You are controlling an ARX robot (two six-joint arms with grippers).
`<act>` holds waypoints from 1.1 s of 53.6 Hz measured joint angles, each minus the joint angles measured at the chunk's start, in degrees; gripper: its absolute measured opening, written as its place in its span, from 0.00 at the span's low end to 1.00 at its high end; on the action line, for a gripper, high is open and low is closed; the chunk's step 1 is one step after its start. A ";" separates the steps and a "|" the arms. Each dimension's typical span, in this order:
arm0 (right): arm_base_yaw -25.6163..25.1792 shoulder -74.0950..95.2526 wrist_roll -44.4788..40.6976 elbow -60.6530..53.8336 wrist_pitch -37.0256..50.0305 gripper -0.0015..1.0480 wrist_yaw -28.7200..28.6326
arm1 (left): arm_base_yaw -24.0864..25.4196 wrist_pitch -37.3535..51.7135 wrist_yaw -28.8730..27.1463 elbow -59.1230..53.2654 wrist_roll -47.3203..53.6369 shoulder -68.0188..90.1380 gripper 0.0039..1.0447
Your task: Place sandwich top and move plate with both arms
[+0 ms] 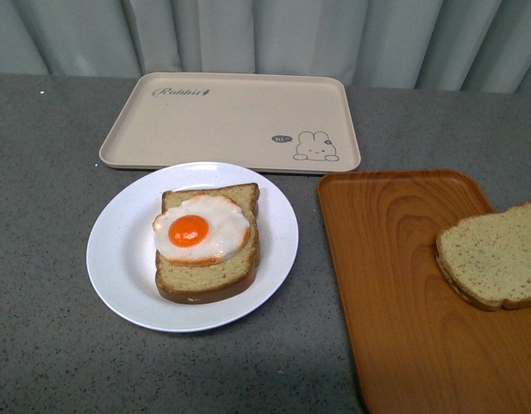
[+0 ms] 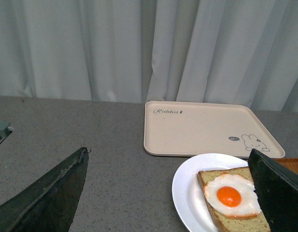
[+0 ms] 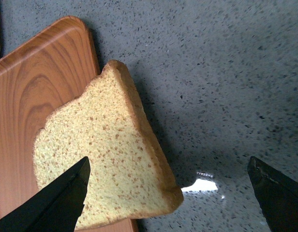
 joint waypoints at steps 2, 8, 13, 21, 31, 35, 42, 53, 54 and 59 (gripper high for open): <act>0.02 1.07 0.79 0.50 -0.09 0.91 -1.07 | 0.00 0.00 0.00 0.00 0.02 0.00 0.94; 0.37 4.00 3.37 1.51 -0.07 0.91 -3.13 | 0.00 0.00 0.00 0.00 0.02 0.00 0.94; 0.66 6.34 5.86 2.25 0.24 0.91 -4.48 | 0.00 0.00 0.00 0.00 0.02 0.00 0.94; 1.25 7.65 7.52 2.60 1.09 0.91 -5.14 | 0.00 0.00 0.00 0.00 0.02 0.00 0.94; 3.13 9.05 8.79 3.58 1.92 0.86 -4.98 | 0.00 0.00 0.00 0.00 0.02 0.00 0.94; 3.50 9.16 8.76 3.61 1.92 0.74 -5.29 | 0.00 0.00 0.00 0.00 0.02 0.00 0.94; 3.72 9.14 8.76 3.65 1.77 0.51 -5.05 | 0.00 0.00 0.00 0.00 0.02 0.00 0.94; 4.04 4.22 8.61 3.69 0.44 0.17 -5.84 | 0.00 0.00 0.00 0.00 0.02 0.00 0.94; 4.15 3.32 8.68 3.72 0.39 0.14 -6.01 | 0.00 0.00 0.00 0.00 0.02 0.00 0.94; 4.96 -0.35 8.96 3.89 0.31 0.04 -6.78 | 0.00 0.00 0.00 0.00 0.02 0.00 0.94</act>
